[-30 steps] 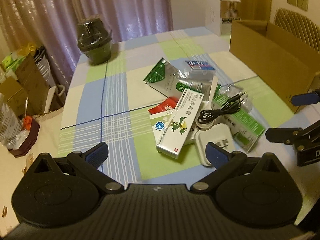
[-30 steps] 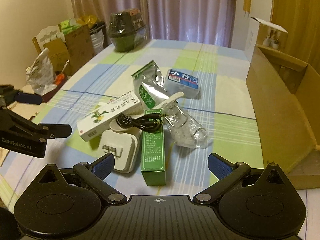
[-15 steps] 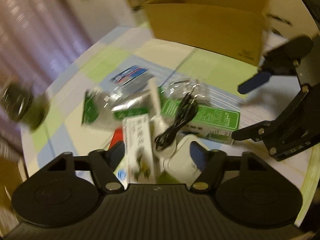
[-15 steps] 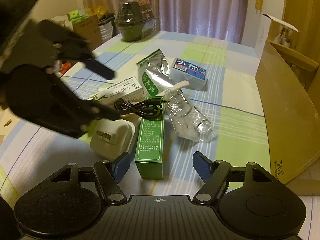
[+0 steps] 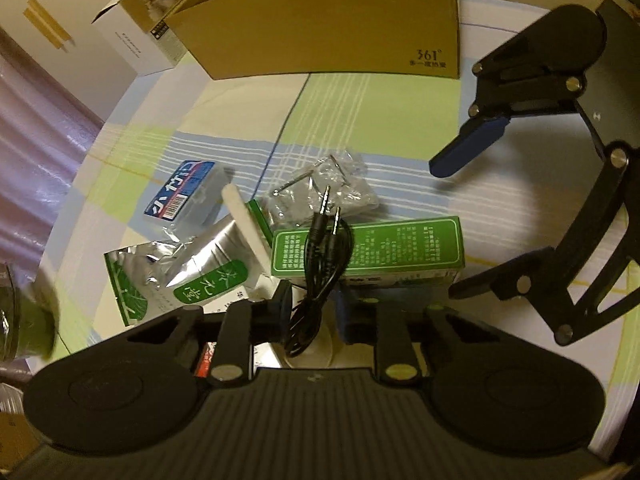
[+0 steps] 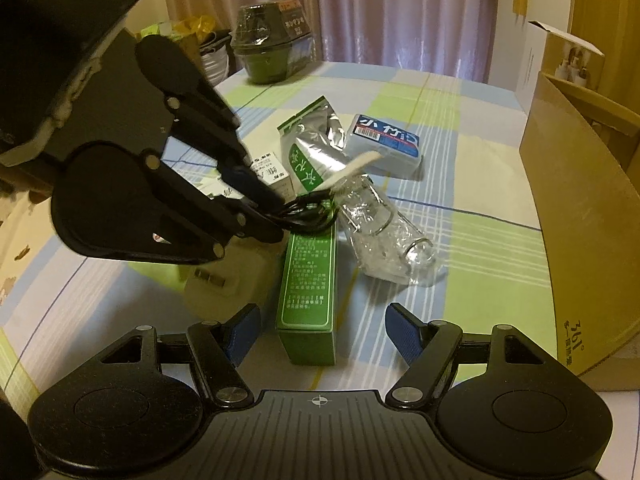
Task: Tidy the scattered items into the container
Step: 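Grasp the black audio cable with the left tool while the right tool grasps the green medicine box, then carry the cable in the left tool while the right tool carries the green box to the cardboard box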
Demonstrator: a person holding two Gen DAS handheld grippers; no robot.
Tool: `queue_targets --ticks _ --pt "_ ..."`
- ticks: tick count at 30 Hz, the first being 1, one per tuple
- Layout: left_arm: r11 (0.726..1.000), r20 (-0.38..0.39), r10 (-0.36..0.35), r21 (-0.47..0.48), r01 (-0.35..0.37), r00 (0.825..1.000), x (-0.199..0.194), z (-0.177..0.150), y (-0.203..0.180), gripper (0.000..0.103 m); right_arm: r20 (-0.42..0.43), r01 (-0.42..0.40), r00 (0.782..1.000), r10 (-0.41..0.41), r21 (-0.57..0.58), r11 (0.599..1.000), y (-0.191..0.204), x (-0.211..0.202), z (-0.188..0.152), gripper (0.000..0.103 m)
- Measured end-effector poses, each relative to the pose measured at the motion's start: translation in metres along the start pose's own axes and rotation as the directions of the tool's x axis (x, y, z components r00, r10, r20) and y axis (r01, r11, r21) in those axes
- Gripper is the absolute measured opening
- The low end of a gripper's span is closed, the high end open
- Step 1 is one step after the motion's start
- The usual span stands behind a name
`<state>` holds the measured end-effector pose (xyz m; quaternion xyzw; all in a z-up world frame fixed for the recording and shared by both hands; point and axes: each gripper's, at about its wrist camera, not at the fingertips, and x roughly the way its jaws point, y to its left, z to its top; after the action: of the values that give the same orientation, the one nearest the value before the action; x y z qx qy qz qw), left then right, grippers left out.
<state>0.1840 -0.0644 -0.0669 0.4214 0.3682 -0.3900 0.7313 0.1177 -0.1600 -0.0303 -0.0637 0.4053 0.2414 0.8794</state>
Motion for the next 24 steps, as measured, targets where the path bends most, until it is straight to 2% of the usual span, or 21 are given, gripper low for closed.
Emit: queue_targets --ticks 1,2,3,6,9,14,17,19,24 --pt "1.0 -0.001 -0.002 -0.009 0.002 1.0 0.0 0.0 0.001 0.013 0.003 0.001 1.0 -0.001 0.001 1.0 0.0 0.001 0.001 0.076" --pt "1.0 0.003 -0.005 -0.028 0.005 1.0 -0.001 -0.001 0.003 0.011 0.005 0.003 1.0 -0.003 0.003 1.0 -0.001 0.002 0.003 0.071" --pt "0.998 0.013 -0.009 -0.056 0.01 1.0 -0.004 -0.002 0.005 0.01 0.004 0.002 1.0 -0.002 0.003 1.0 -0.001 0.002 0.004 0.06" --pt "0.985 0.054 0.003 -0.171 0.006 0.999 -0.017 -0.005 0.014 0.01 0.001 0.006 1.0 -0.006 0.004 1.0 -0.001 0.007 0.008 0.059" --pt "0.958 0.089 0.011 -0.285 0.015 0.996 -0.028 -0.013 0.021 0.01 -0.001 0.012 1.0 -0.012 0.001 1.0 0.001 0.013 0.011 0.059" --pt "0.926 0.082 0.045 -0.378 -0.01 0.996 -0.037 -0.028 0.022 0.01 -0.029 0.018 0.999 -0.018 -0.006 1.0 0.004 0.028 0.02 0.059" --pt "0.897 0.083 0.063 -0.441 -0.02 0.995 -0.045 -0.034 0.027 0.01 -0.055 0.026 0.998 -0.027 -0.029 0.999 0.008 0.036 0.024 0.036" --pt "0.879 0.084 0.072 -0.475 -0.023 0.994 -0.052 -0.038 0.026 0.01 -0.065 0.036 0.997 -0.039 -0.038 0.999 0.01 0.038 0.024 0.034" --pt "0.859 0.078 0.087 -0.512 -0.035 0.993 -0.061 -0.041 0.022 0.01 -0.058 0.036 0.998 -0.039 -0.052 0.998 0.011 0.026 0.021 0.033"
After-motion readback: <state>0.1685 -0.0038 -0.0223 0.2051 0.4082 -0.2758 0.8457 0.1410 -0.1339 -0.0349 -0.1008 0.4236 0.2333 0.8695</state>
